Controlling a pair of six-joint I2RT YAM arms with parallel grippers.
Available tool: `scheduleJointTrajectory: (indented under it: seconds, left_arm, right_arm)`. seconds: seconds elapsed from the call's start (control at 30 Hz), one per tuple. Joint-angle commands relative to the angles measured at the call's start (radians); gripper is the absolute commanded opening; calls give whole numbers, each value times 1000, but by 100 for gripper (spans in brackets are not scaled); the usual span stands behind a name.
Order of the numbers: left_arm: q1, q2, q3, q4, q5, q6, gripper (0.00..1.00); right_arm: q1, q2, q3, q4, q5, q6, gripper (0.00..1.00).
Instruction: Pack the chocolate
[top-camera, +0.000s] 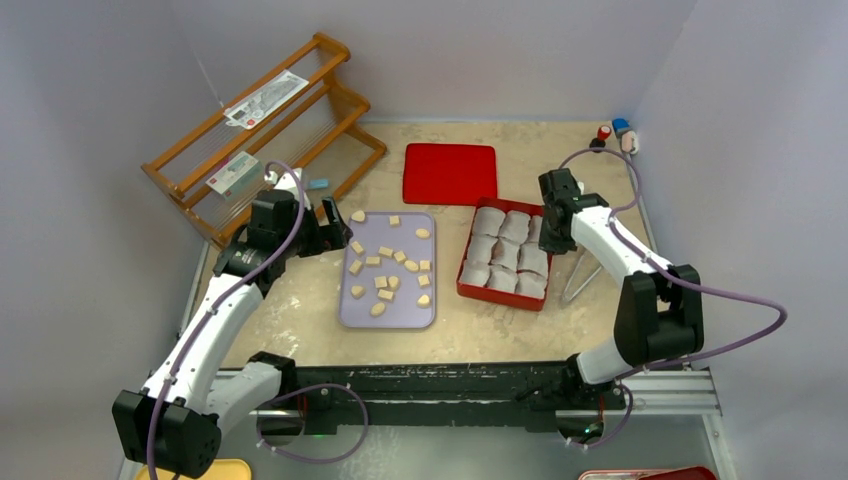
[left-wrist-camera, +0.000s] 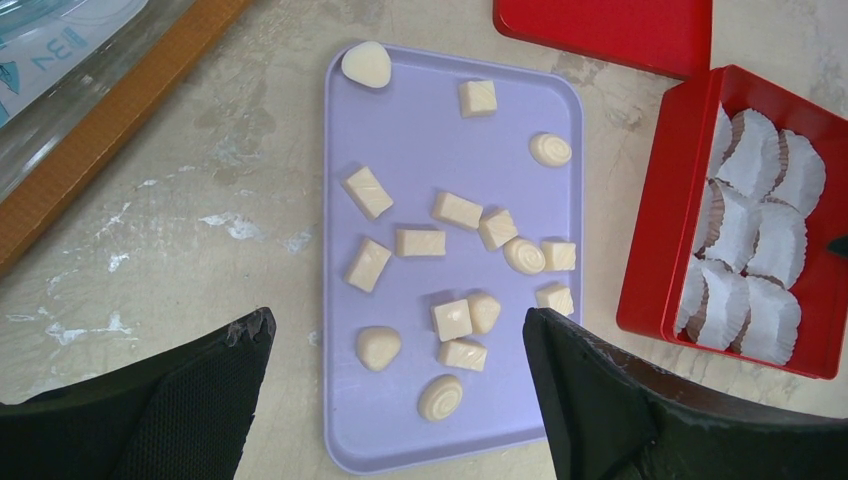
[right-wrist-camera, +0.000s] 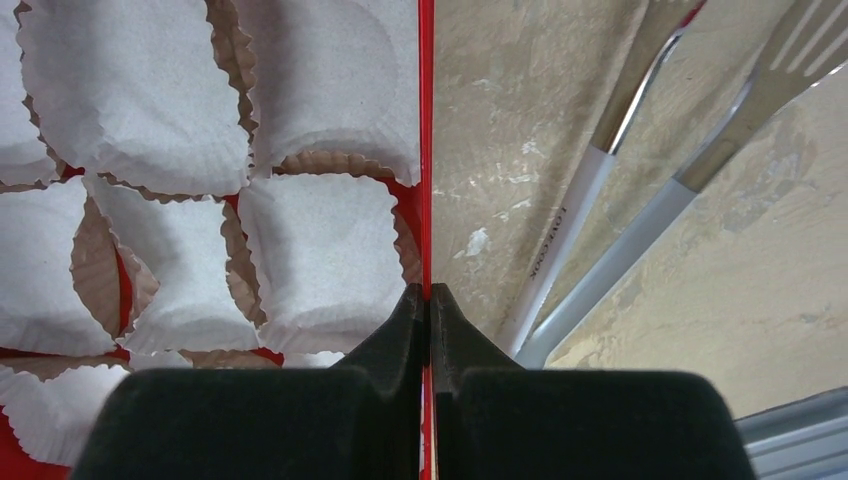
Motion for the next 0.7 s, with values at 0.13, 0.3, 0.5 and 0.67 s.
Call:
scheduleJointTrajectory:
  seconds: [0.13, 0.3, 0.5, 0.67]
  left_arm:
    - [-3, 4, 0, 32, 13, 13, 93]
    - [-3, 13, -2, 39, 22, 10, 93]
    - [-3, 15, -6, 43, 26, 13, 93]
    - [-3, 20, -6, 42, 30, 20, 93]
  right_arm:
    - [-27, -51, 63, -75, 74, 21, 0]
    - [-48, -56, 62, -90, 104, 35, 0]
    - [-74, -44, 68, -89, 121, 61, 0]
    - [-85, 18, 95, -75, 113, 91, 0]
